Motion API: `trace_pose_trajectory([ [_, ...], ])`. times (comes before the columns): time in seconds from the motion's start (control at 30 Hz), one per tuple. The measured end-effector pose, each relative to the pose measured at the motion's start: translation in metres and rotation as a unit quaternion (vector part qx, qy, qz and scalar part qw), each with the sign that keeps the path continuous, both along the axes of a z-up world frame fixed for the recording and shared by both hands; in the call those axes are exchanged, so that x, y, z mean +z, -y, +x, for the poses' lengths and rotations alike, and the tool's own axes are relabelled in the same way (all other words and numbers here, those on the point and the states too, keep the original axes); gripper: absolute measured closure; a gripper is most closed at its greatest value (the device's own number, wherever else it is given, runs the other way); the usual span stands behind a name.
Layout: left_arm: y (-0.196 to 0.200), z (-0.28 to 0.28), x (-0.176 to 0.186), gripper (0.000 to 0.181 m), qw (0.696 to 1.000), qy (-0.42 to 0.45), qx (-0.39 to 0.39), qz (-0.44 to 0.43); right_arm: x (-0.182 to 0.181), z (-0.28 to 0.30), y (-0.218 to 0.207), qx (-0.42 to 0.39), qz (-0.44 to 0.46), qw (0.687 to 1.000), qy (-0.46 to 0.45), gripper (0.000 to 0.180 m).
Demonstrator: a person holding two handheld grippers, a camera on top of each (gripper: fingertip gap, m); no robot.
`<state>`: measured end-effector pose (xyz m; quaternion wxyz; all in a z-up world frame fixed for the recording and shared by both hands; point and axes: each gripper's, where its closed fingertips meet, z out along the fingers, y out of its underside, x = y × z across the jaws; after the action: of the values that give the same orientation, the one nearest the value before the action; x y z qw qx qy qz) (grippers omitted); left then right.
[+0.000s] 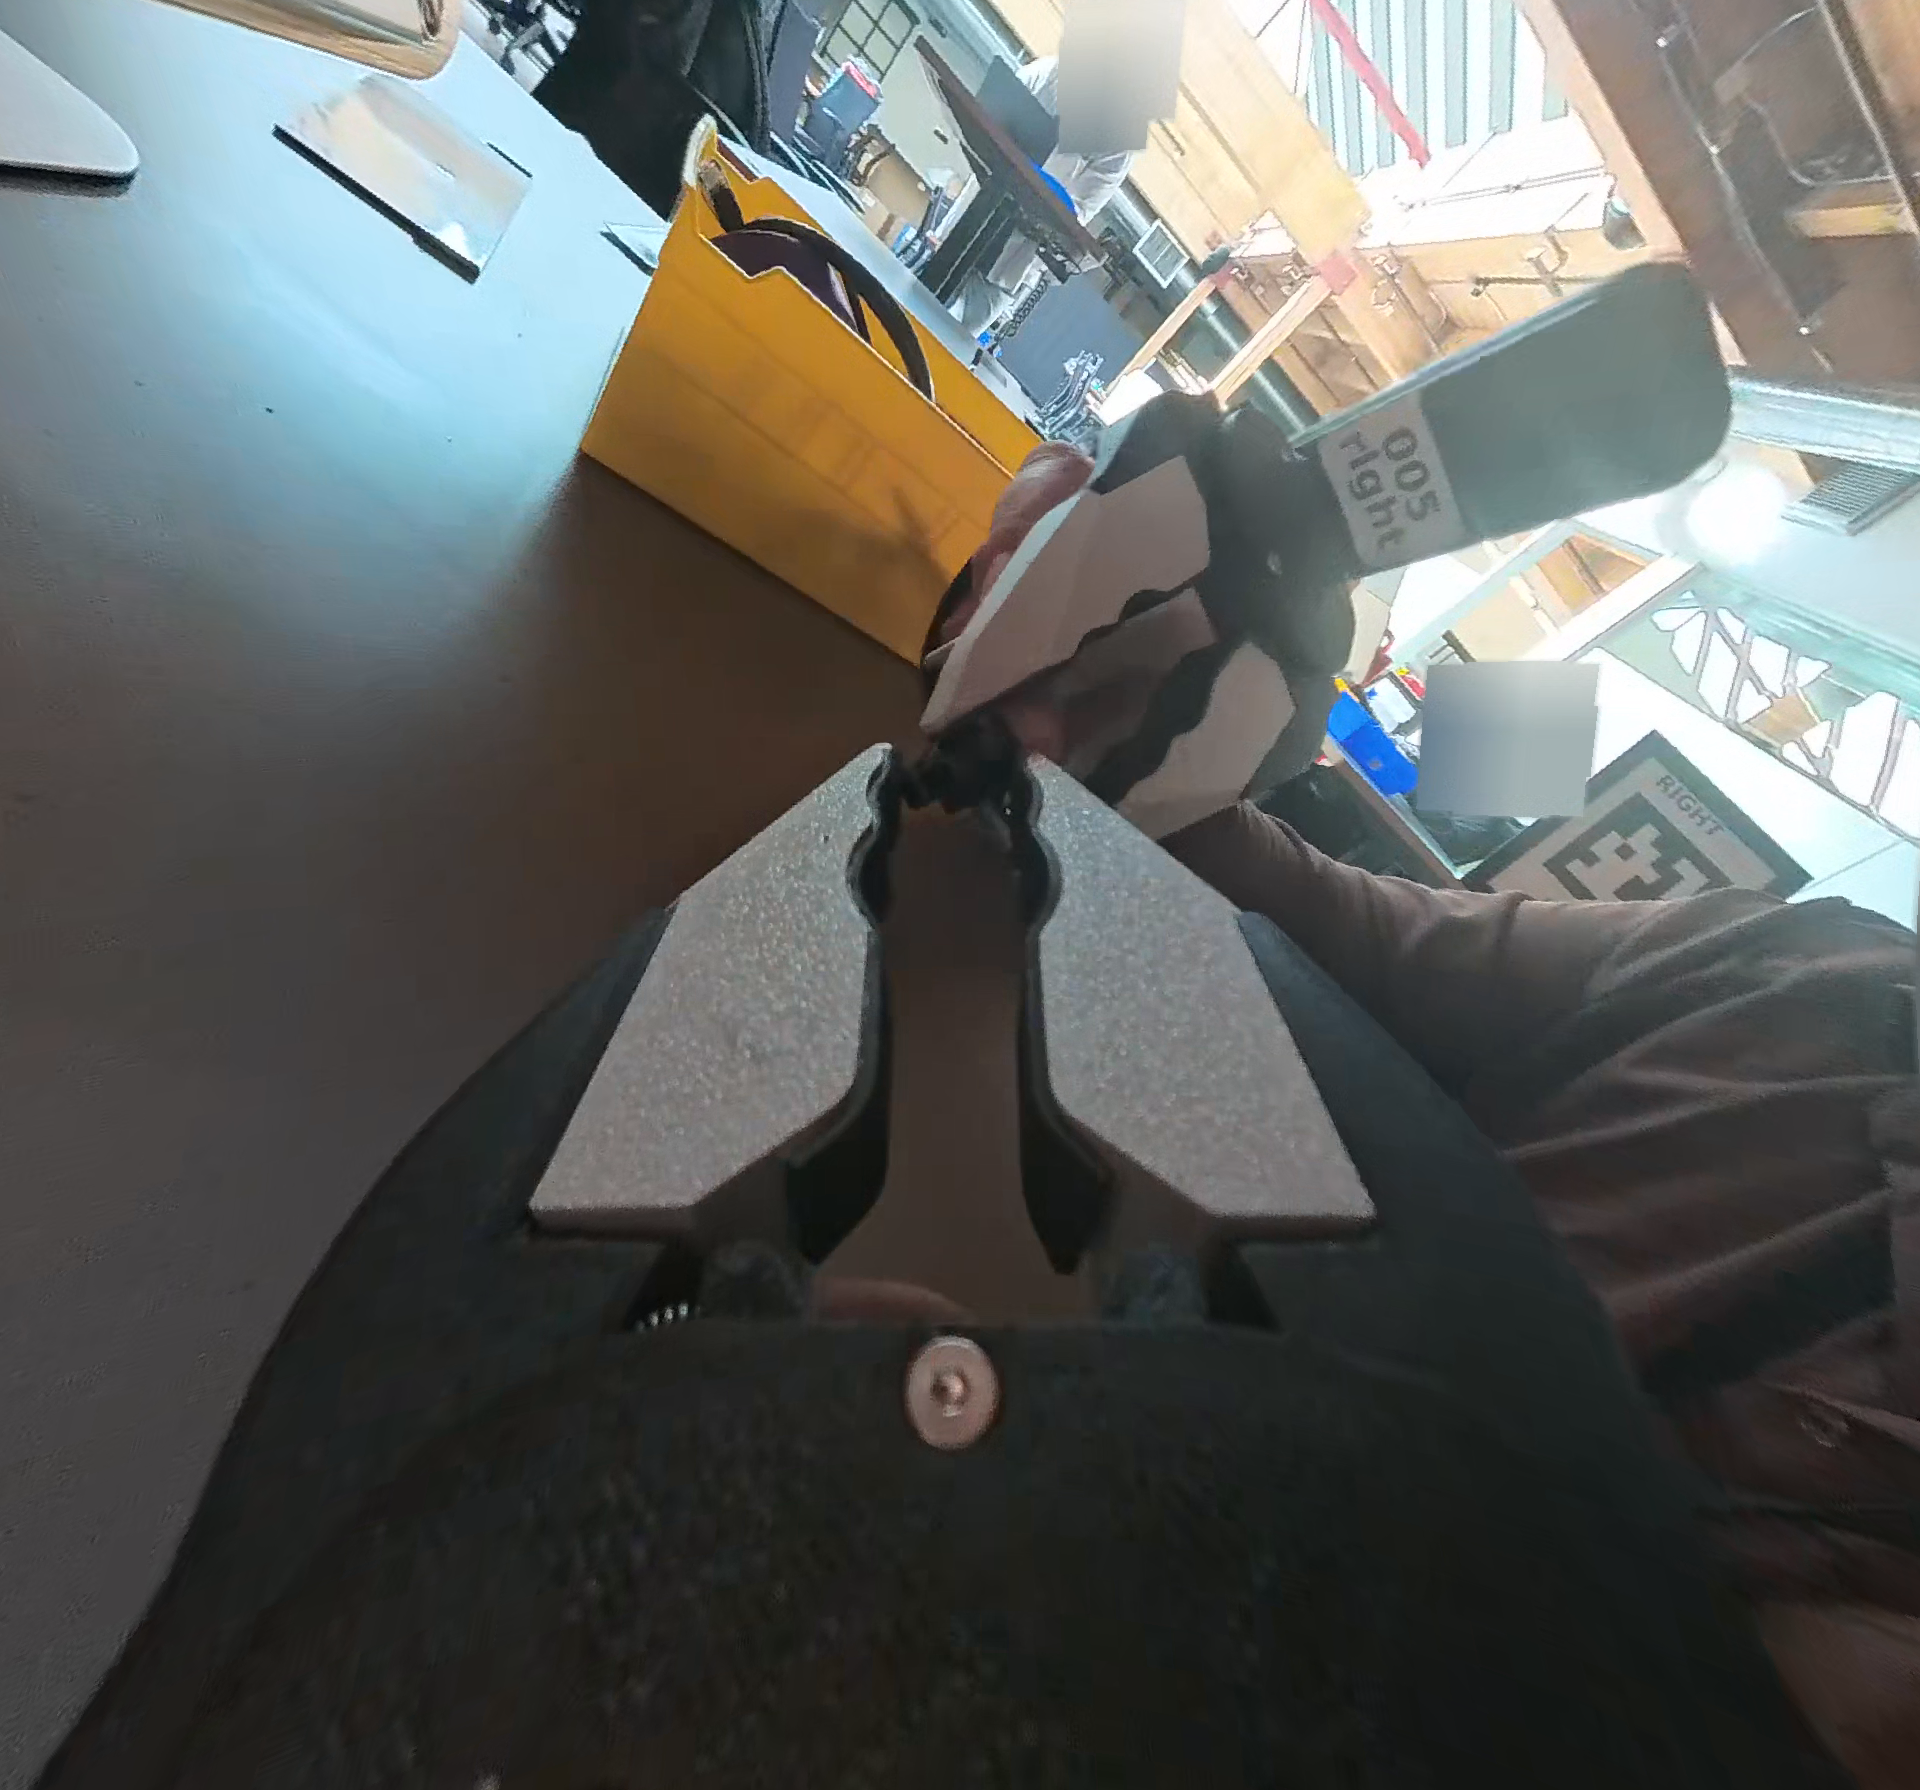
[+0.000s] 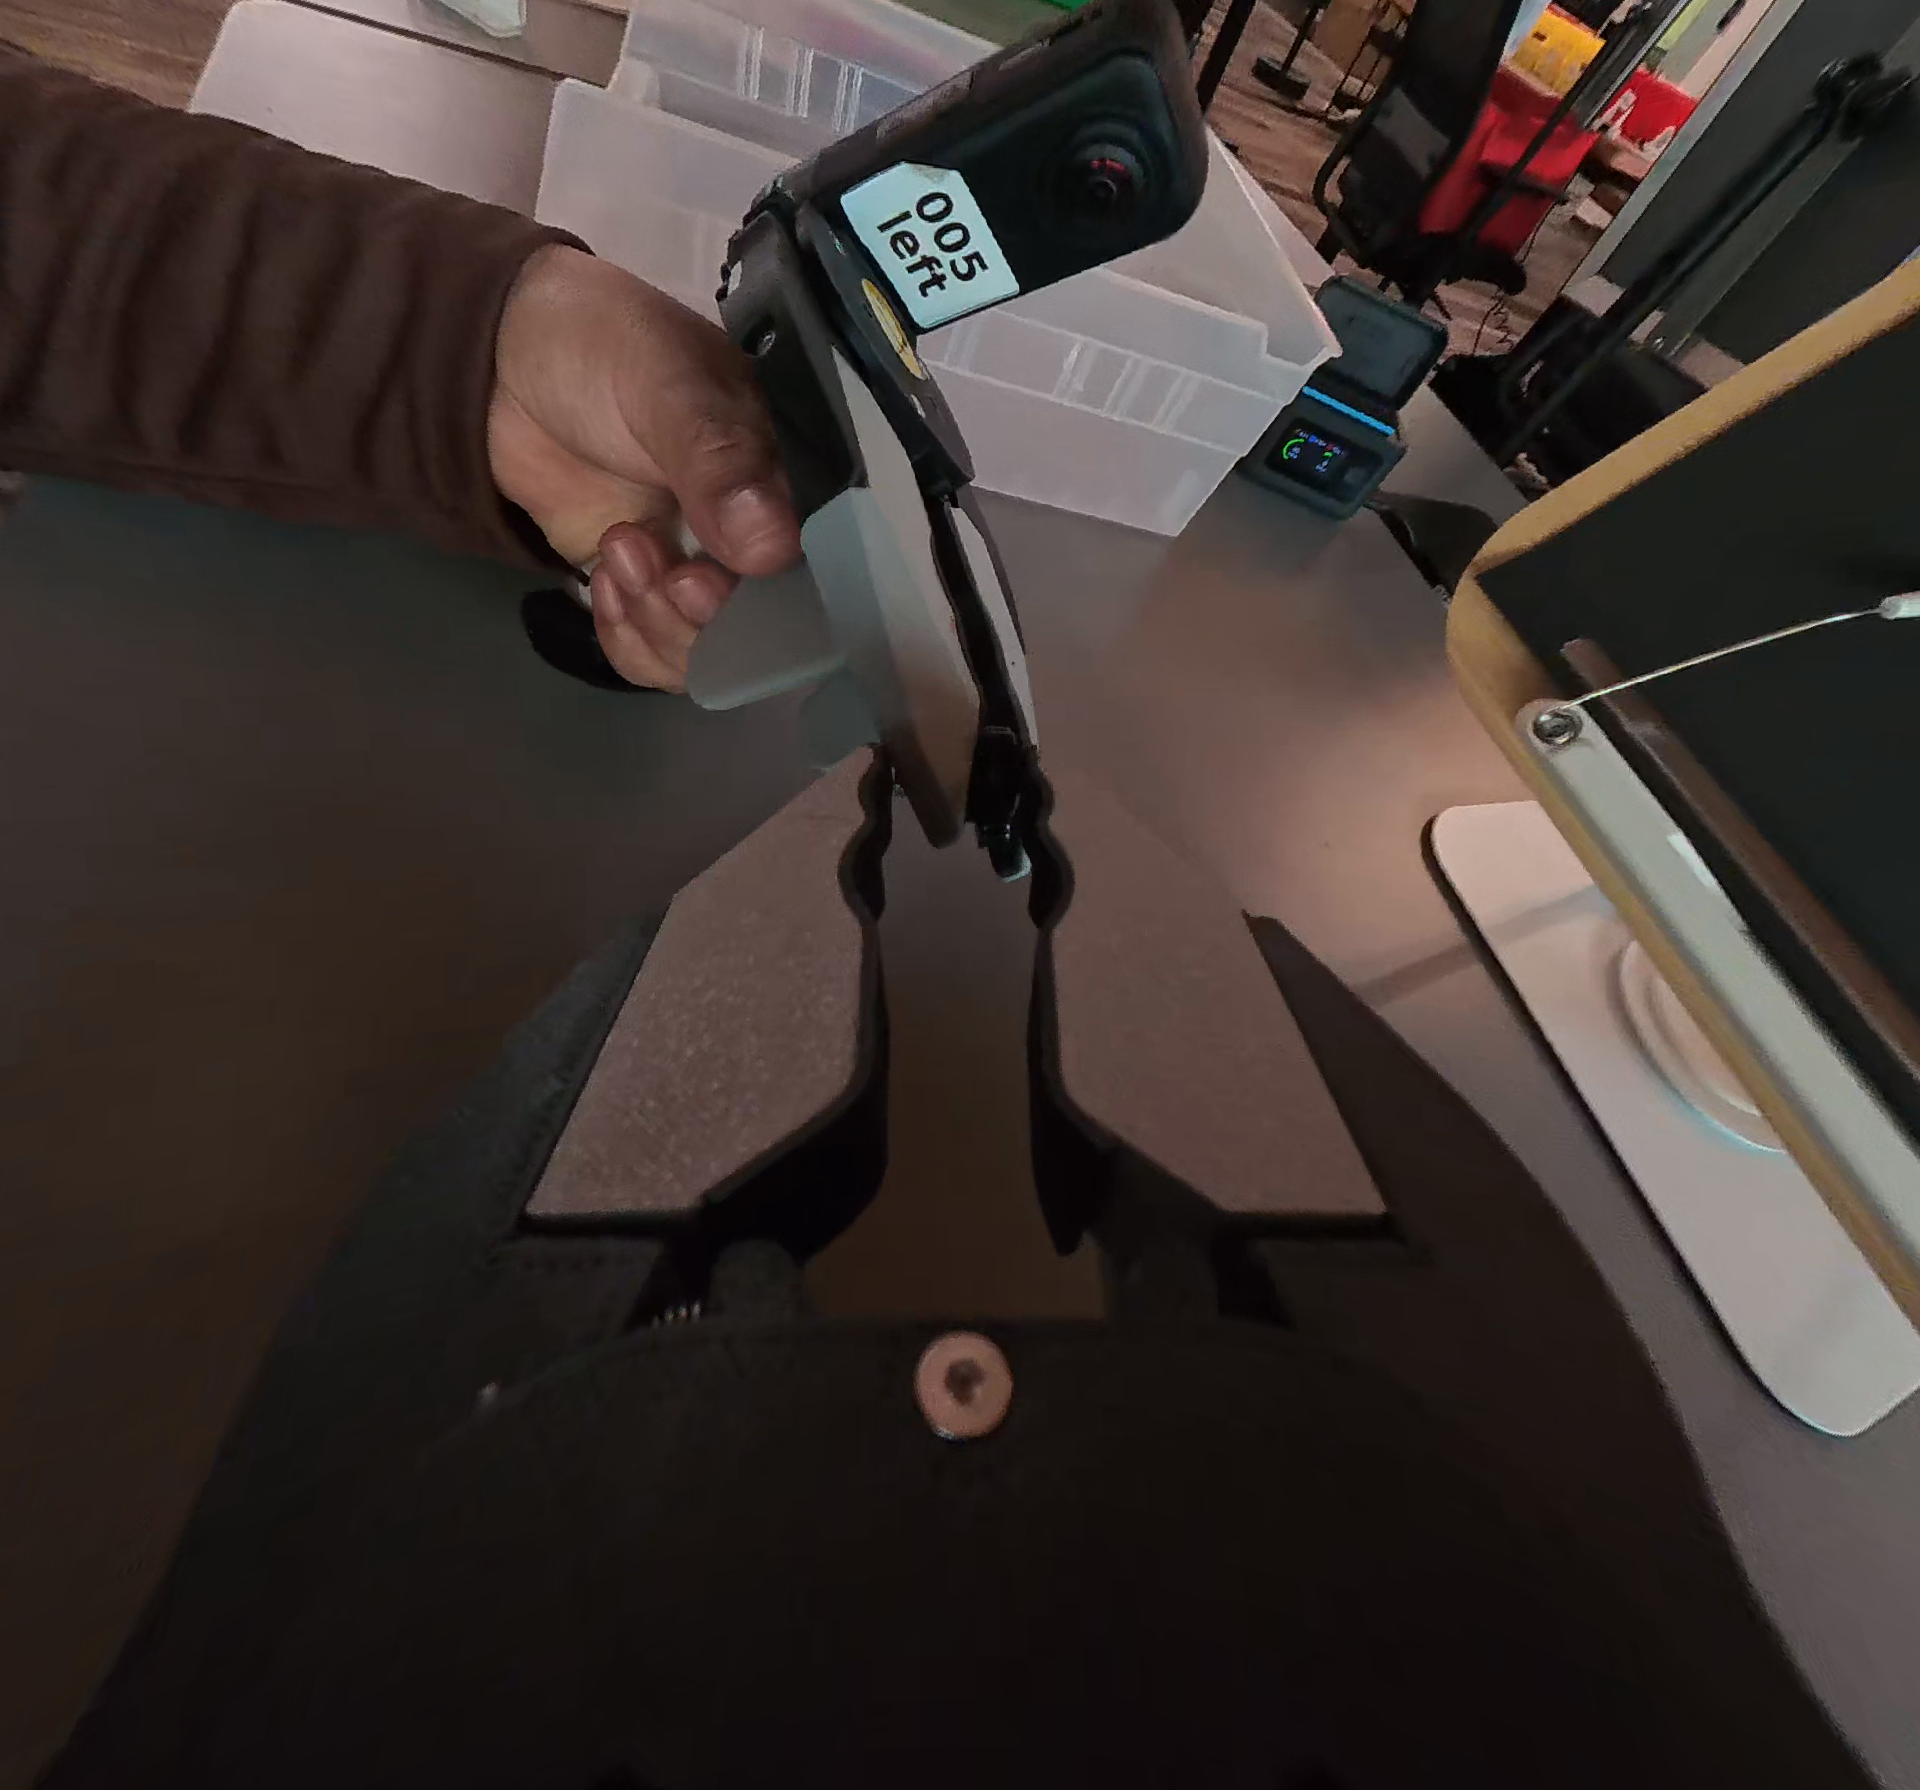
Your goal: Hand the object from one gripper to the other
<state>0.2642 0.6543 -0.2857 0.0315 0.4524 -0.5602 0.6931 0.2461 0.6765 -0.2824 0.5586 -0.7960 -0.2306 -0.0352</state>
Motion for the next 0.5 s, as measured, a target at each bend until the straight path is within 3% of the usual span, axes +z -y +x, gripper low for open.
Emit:
trace_pose_trajectory([
  [0.17,-0.009,-0.001,0.016,0.159,0.999,0.036,0.007,0.002,0.01,0.004,-0.001,-0.007,0.009,0.997,-0.071,0.16],
  [0.3,-0.023,-0.005,0.024,0.138,0.979,0.139,0.045,0.144,0.016,0.023,0.003,0.003,-0.02,0.958,-0.288,0.159],
  [0.4,-0.019,-0.001,0.008,0.131,0.907,0.227,0.08,0.344,0.026,0.024,0.009,0.059,-0.048,0.877,-0.474,0.159],
  [0.5,0.0,-0.002,0.006,0.137,0.831,0.316,0.091,0.449,0.019,0.02,0.012,0.09,-0.094,0.815,-0.564,0.159],
])
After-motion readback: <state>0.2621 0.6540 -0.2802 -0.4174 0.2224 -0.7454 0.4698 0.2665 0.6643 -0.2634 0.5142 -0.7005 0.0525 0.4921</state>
